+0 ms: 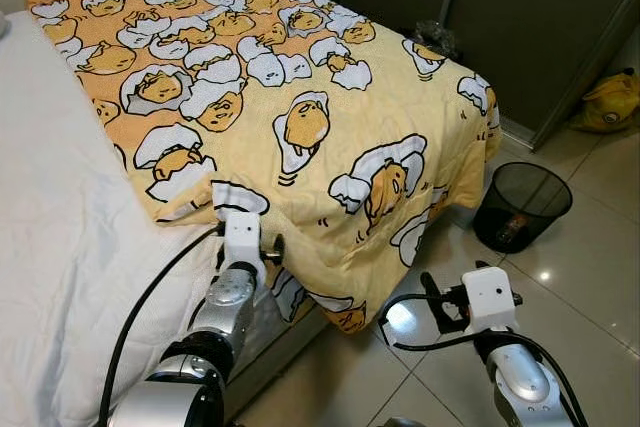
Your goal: Clean up the room
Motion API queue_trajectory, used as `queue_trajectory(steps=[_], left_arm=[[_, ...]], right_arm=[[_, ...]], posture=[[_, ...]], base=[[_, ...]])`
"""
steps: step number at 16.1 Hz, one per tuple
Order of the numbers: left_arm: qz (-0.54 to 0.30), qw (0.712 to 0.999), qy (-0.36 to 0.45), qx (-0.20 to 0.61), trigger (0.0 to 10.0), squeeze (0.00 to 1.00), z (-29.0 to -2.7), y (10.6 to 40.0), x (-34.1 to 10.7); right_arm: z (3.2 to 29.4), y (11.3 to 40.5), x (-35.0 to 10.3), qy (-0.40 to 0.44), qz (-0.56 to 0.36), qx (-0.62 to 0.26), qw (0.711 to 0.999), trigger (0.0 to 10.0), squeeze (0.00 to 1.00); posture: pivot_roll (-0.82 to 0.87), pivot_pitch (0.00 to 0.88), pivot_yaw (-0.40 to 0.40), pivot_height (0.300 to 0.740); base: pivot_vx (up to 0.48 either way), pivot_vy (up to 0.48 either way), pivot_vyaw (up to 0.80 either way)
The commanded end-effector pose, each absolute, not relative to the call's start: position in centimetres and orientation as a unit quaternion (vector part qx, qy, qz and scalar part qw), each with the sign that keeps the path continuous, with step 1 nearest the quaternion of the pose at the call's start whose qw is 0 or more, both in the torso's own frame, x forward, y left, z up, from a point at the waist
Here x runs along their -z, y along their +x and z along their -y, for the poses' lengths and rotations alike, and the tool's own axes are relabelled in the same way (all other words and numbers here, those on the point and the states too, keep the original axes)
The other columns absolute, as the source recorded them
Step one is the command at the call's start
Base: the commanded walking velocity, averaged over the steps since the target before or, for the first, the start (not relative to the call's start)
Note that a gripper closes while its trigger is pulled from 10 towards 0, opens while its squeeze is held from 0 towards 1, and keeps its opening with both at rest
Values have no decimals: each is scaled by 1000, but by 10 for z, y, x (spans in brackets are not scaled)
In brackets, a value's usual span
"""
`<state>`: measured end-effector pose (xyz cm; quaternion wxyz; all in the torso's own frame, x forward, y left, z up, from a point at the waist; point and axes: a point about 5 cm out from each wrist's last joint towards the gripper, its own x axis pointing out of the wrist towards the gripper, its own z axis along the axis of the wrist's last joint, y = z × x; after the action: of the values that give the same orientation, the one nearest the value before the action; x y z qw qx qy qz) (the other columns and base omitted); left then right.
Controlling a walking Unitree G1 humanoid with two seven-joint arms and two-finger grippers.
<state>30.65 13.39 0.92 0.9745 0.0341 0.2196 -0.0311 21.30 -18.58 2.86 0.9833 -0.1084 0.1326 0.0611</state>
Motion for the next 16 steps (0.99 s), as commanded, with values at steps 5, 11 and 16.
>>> queue_trajectory(steps=[5,11,16], left_arm=[[-192,978,57,51,10000,0,-150,302,-12],[-229,969,53,77,10000,0,-139,283,5],[-240,965,55,95,10000,0,-124,287,6]], right_arm=[[187,213,-33,-104,-126,-62,985,10000,0],[183,214,-30,-102,-131,-70,984,10000,0],[187,215,-30,-106,-134,-68,983,10000,0]], posture=[[-210,60,21,735],[-199,59,15,735],[-211,56,10,735]], base=[[0,0,0],[0,0,0],[0,0,0]])
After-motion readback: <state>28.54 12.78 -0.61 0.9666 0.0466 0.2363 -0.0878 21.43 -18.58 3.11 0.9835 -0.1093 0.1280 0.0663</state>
